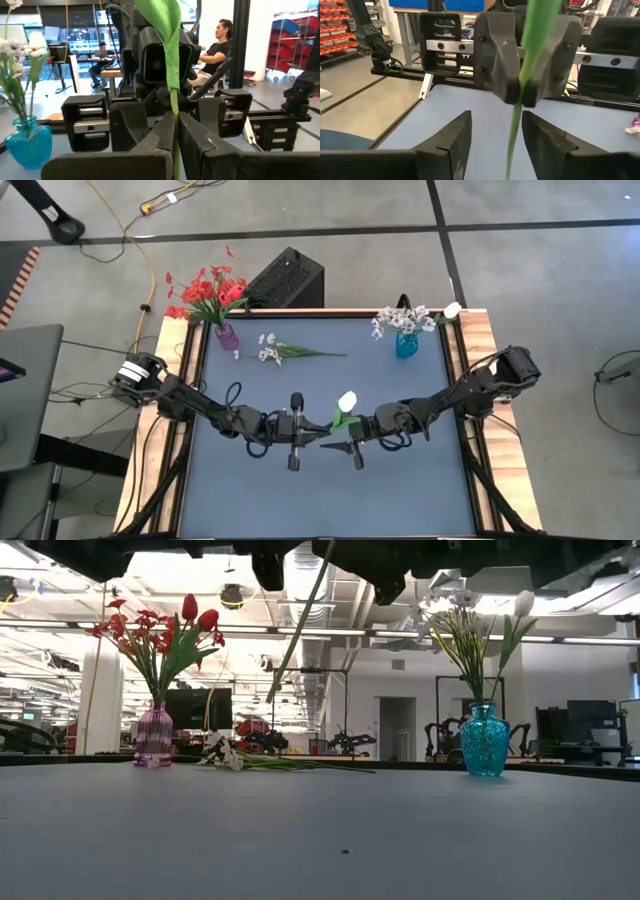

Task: Sort flowers into vase by color
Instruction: Put the white flower into the blue vase

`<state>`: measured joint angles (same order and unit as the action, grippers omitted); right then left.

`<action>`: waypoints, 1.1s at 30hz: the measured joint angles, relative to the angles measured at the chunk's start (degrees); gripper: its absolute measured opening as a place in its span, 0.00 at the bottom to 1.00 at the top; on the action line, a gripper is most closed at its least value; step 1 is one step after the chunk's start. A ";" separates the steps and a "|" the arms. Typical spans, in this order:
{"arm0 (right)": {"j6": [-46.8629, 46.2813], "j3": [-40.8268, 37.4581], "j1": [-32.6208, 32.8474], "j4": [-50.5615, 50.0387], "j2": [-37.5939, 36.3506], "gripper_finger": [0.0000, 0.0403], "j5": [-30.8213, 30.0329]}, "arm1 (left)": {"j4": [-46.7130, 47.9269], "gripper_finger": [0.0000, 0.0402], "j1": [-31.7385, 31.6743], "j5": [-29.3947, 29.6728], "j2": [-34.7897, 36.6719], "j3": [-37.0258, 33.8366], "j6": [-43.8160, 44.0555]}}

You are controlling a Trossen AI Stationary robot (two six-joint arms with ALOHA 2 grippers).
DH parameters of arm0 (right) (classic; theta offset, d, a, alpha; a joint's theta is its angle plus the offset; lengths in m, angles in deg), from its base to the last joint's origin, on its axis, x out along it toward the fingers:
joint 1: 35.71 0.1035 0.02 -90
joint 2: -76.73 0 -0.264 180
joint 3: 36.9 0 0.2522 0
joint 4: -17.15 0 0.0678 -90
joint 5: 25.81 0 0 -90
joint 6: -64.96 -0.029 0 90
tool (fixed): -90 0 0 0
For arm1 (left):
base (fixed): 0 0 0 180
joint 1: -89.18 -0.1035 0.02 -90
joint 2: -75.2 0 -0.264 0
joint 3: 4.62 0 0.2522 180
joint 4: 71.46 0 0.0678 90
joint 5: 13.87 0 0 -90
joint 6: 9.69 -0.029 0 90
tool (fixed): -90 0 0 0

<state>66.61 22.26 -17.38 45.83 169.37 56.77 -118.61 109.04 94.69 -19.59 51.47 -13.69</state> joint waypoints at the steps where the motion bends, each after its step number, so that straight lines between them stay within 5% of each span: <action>1: 0.01 0.00 0.00 -0.04 0.00 0.48 0.00 | 0.16 0.00 0.00 0.32 0.01 0.00 -0.03; 14: 0.39 0.01 -0.13 -2.87 -0.15 0.07 -2.41 | 1.79 0.00 0.02 0.52 0.02 0.00 0.40; 21: -3.14 -0.06 0.12 -16.89 -7.27 0.07 -4.86 | 9.07 0.12 -0.04 5.91 1.34 0.00 1.70; 27: -6.94 -2.63 4.23 -32.59 -18.03 0.08 -14.27 | 21.80 0.30 0.04 10.42 8.88 0.04 1.93; 33: -17.88 -6.70 11.64 -49.50 -31.58 0.07 -34.39 | 37.62 0.38 0.08 10.45 17.18 0.04 3.15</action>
<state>48.74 15.56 -5.74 -3.67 137.79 22.38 -80.99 109.11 105.14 -2.41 51.51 -10.54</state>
